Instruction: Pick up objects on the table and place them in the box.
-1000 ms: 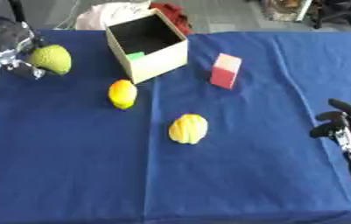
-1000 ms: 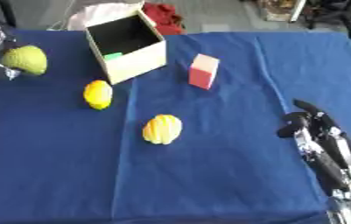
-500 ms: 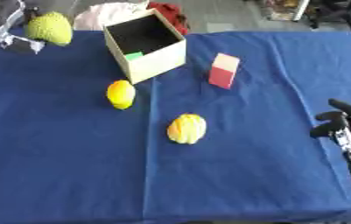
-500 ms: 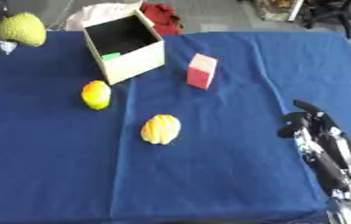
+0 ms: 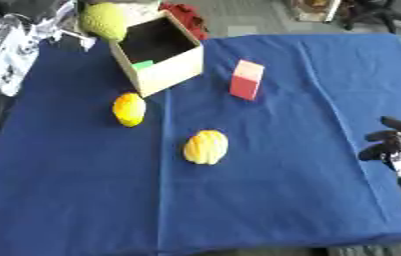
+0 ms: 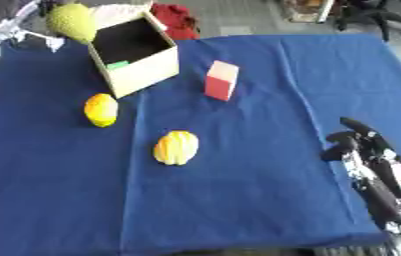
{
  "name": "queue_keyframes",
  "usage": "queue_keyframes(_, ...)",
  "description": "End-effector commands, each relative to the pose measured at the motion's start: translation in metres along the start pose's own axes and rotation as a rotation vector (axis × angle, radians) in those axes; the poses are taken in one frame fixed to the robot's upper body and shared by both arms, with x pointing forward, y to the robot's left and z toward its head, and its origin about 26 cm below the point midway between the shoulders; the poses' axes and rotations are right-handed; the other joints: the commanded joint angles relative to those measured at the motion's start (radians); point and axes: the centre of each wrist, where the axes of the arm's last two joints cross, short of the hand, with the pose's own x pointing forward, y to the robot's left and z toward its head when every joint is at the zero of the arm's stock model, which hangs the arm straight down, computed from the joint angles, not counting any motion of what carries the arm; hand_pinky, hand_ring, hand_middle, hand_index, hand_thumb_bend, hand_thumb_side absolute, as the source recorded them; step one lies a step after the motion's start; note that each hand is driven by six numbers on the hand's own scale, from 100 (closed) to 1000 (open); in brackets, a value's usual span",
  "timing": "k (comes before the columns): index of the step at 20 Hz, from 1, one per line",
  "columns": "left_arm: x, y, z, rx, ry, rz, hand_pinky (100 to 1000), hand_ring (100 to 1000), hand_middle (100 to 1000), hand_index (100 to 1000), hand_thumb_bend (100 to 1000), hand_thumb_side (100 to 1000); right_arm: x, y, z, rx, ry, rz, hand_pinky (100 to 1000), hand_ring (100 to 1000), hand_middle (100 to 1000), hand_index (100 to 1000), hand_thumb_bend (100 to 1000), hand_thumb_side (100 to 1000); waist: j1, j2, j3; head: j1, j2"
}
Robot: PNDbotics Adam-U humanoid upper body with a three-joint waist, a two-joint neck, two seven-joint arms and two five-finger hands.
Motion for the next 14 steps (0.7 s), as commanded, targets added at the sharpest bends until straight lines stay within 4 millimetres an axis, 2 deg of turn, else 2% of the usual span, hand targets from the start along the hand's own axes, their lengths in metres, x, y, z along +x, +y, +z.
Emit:
queue_keyframes(1, -0.001, 0.009, -0.007, 0.007, 0.005, -0.035, 760, 637, 619, 835, 243, 136, 0.005, -0.004, -0.003, 0.015, -0.017, 0.010, 605, 560, 623, 863, 100, 507, 0.007, 0.003, -0.009, 0.008, -0.014)
queue_keyframes(6, -0.005, -0.002, -0.005, -0.051, 0.049, -0.041, 803, 724, 745, 896, 246, 153, 0.006, -0.005, -0.004, 0.015, -0.018, 0.009, 605, 560, 623, 861, 100, 508, 0.006, 0.009, -0.020, 0.008, -0.018)
queue_keyframes(9, -0.008, -0.002, -0.004, -0.054, 0.068, -0.033, 824, 760, 801, 932, 210, 152, 0.006, -0.005, -0.004, 0.013, -0.018, 0.009, 606, 560, 623, 861, 100, 508, 0.007, 0.010, -0.020, 0.007, -0.018)
queue_keyframes(14, -0.013, 0.013, 0.000, 0.033, 0.073, 0.011, 819, 764, 809, 934, 109, 156, 0.006, -0.006, -0.004, 0.006, -0.018, 0.013, 606, 560, 622, 860, 100, 505, 0.008, 0.010, -0.014, -0.001, -0.020)
